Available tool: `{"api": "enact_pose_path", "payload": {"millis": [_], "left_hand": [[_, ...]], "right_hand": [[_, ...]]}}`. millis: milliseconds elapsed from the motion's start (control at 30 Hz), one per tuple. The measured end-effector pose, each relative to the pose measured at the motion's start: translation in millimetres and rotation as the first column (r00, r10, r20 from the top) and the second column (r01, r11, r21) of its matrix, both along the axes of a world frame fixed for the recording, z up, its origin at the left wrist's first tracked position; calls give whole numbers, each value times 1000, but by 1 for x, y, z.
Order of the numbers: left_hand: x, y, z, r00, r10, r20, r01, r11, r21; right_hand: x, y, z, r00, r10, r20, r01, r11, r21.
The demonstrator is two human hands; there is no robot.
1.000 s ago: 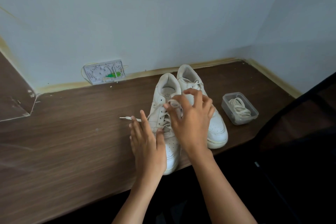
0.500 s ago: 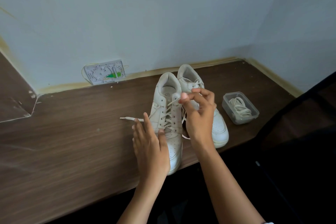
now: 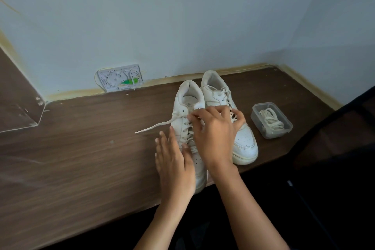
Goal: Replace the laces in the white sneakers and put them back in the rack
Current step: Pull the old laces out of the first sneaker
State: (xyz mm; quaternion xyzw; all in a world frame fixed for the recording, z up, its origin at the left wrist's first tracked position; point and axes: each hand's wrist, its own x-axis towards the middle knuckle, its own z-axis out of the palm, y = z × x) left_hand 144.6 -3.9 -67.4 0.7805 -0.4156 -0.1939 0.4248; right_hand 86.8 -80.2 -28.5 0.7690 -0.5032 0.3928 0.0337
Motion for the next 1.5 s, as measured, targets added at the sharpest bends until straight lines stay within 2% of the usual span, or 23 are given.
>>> {"api": "enact_pose_path", "payload": {"millis": [267, 300, 367, 433, 500, 567, 667, 733, 900, 1000, 1067, 1133, 1200, 1233, 1300, 1400, 1467, 1500], "left_hand": [[10, -4, 1, 992, 0, -129, 1, 1000, 4], [11, -4, 0, 992, -3, -125, 3, 1000, 0], [10, -4, 0, 994, -13, -110, 13, 1000, -7], [7, -2, 0, 993, -22, -113, 20, 1000, -18], [4, -1, -1, 992, -29, -119, 25, 999, -36], [3, -2, -2, 991, -37, -127, 33, 999, -33], [7, -4, -3, 992, -59, -113, 59, 998, 1], [12, -6, -3, 992, -96, -82, 95, 995, -7], [18, -9, -2, 981, -188, -41, 185, 981, -67], [17, -10, -4, 984, -178, -10, 177, 982, -62], [17, -11, -6, 986, -168, -17, 167, 984, -64], [17, -10, -8, 984, -175, -30, 172, 982, -77], [17, -11, -9, 983, -183, -20, 181, 979, -89], [17, -10, -10, 983, -183, -12, 181, 979, -89], [17, -10, -10, 984, -180, -6, 179, 980, -87], [16, -11, -8, 984, -178, -15, 176, 981, -81], [15, -11, -7, 984, -175, -27, 173, 982, -70], [15, -12, -7, 984, -174, -29, 172, 983, -61]], "right_hand": [[-8, -6, 4, 999, 2, -34, -2, 1000, -10], [-9, -6, 4, 1000, 7, 8, -7, 1000, 11], [-9, -5, 6, 978, -25, 206, 8, 997, 81], [-12, -6, 10, 909, -107, 403, 65, 991, 117], [-14, -7, 14, 881, -157, 445, 122, 987, 106], [-16, -8, 16, 917, -139, 374, 119, 990, 75], [-15, -6, 13, 986, -49, 156, 44, 998, 38], [-12, -5, 6, 998, -34, 49, 32, 998, 45], [-6, -8, -6, 998, -60, 0, 60, 998, -9], [-4, -9, -9, 1000, -19, -18, 18, 1000, -18], [-5, -7, -5, 982, -87, 166, 87, 996, 7], [-11, -8, 4, 856, -203, 476, 197, 978, 63], [-19, -13, 10, 735, -267, 623, 260, 960, 103], [-23, -15, 11, 732, -280, 621, 273, 956, 109], [-26, -17, 11, 799, -226, 557, 222, 972, 76], [-20, -13, 9, 960, -39, 277, 36, 999, 16], [-14, -10, 1, 995, 31, 90, -37, 997, 66], [-10, -7, -3, 998, 44, 52, -49, 993, 106]]}}
